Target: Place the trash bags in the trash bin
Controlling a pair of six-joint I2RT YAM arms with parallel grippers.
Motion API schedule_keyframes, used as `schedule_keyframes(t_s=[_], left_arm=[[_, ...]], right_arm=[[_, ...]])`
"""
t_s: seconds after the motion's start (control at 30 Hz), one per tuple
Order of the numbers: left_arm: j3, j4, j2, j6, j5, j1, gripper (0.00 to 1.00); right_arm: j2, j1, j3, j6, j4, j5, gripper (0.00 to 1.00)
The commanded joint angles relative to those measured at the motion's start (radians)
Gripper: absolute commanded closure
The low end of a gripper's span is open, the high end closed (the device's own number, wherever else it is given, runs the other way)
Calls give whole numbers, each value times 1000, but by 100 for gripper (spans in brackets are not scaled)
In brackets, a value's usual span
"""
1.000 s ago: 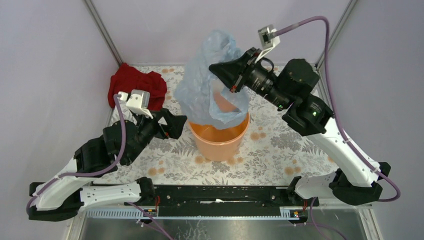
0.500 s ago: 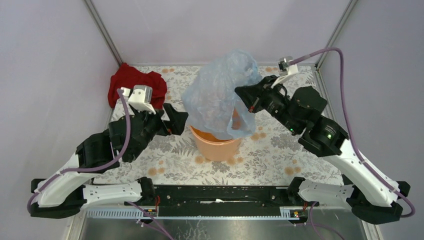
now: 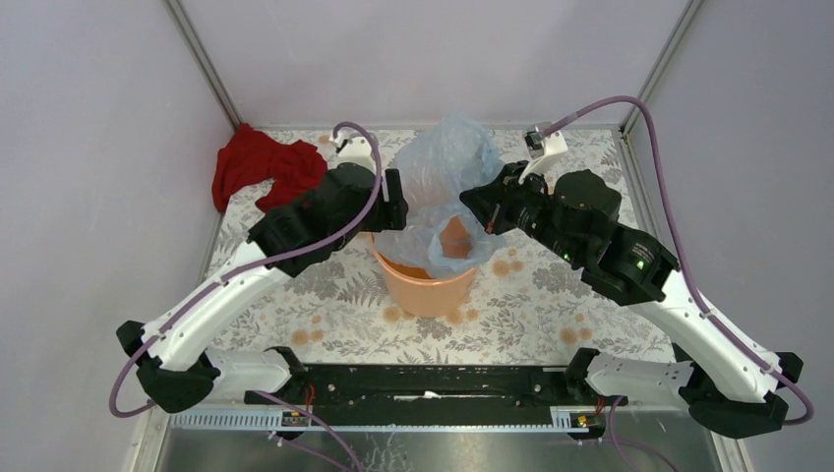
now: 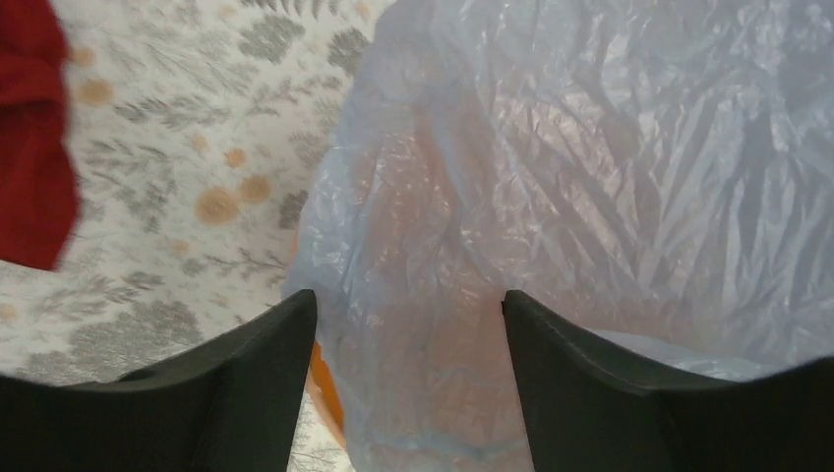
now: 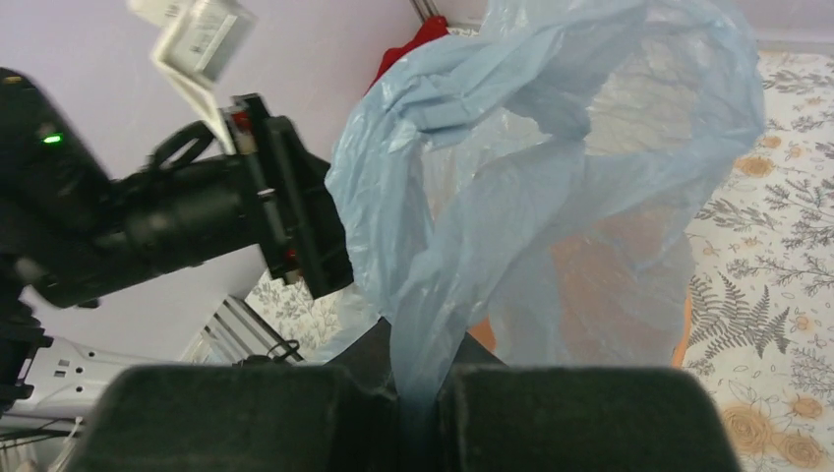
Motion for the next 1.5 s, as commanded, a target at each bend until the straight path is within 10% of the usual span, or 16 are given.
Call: schedule_keyframes(t_s=[0.0, 0.17, 0.33, 0.7, 0.93, 1.27, 1.47], left_arm=[[-108, 224, -46, 5, 262, 52, 36], [-216, 281, 32, -39, 388, 52, 65], [-396, 329, 1, -75, 418, 52, 70], [-206, 254, -153, 76, 428, 60, 16], [5, 166, -32, 75, 474, 270, 26], [-7, 438, 108, 50, 895, 364, 1], [-264, 544, -5, -8, 930, 364, 23]], right_arm=[[-3, 3, 20, -9, -1, -39, 100], [31, 2, 31, -28, 3, -60, 100], [65, 3, 2, -49, 10, -60, 100], [52, 2, -31, -151, -9, -78, 100], [41, 2, -34, -189, -5, -187, 100], [70, 3, -43, -184, 5, -272, 100], [85, 2, -56, -182, 36, -248, 100]])
